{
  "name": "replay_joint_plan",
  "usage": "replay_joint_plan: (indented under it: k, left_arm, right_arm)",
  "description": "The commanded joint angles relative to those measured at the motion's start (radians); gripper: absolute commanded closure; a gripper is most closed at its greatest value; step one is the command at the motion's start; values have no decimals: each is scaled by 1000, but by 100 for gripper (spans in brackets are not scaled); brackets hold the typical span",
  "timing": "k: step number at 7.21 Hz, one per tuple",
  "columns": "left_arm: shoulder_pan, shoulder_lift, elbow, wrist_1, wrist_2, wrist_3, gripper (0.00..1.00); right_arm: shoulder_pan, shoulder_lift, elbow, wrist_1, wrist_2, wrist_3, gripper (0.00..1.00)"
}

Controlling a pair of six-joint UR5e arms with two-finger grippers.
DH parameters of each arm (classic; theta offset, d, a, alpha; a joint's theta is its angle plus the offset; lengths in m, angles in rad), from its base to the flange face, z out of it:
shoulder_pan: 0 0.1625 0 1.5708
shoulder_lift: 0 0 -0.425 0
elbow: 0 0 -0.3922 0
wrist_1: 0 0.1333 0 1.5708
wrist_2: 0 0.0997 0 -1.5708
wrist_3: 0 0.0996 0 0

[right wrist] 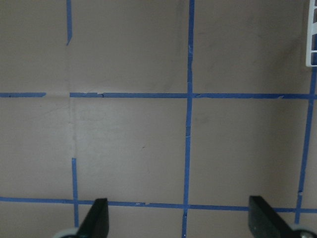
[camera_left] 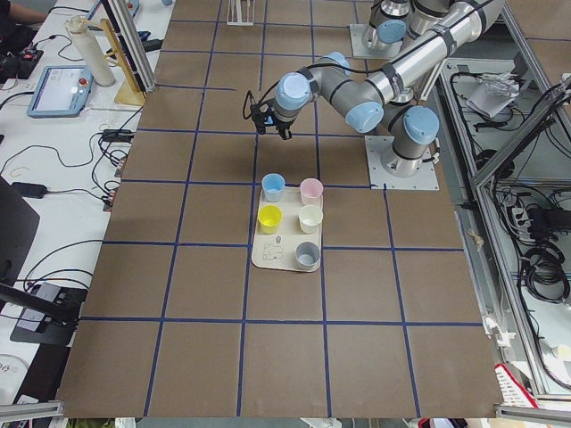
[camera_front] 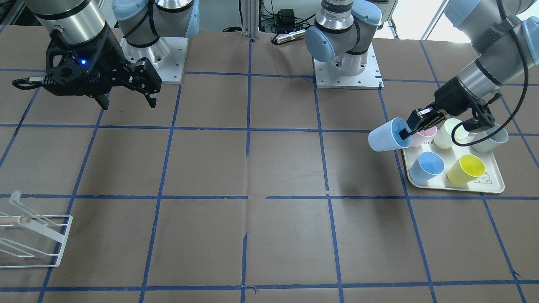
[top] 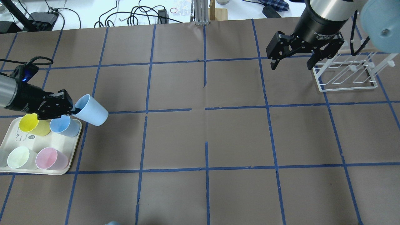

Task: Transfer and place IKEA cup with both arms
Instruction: 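Carry the cup with the left gripper down toward the white tray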

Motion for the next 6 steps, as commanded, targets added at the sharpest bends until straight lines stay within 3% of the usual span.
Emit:
replay_joint_plan:
  k: [1,2,3,6]
  left_arm:
    - [28,1,95,-6,128,148,100]
    - [41,-10,145,0,208,256,100]
    - [83,-34,188,0,223,362,100]
    - [256,-182,324,0,179,610,100]
  right_arm:
    - [14,-1,12,-195,-46,-13,0]
    - [14,5,13,-213,-44,-8,0]
    - [14,8,15,-207,-46,-8,0]
    - [14,9,7,-98,-127,-10,0]
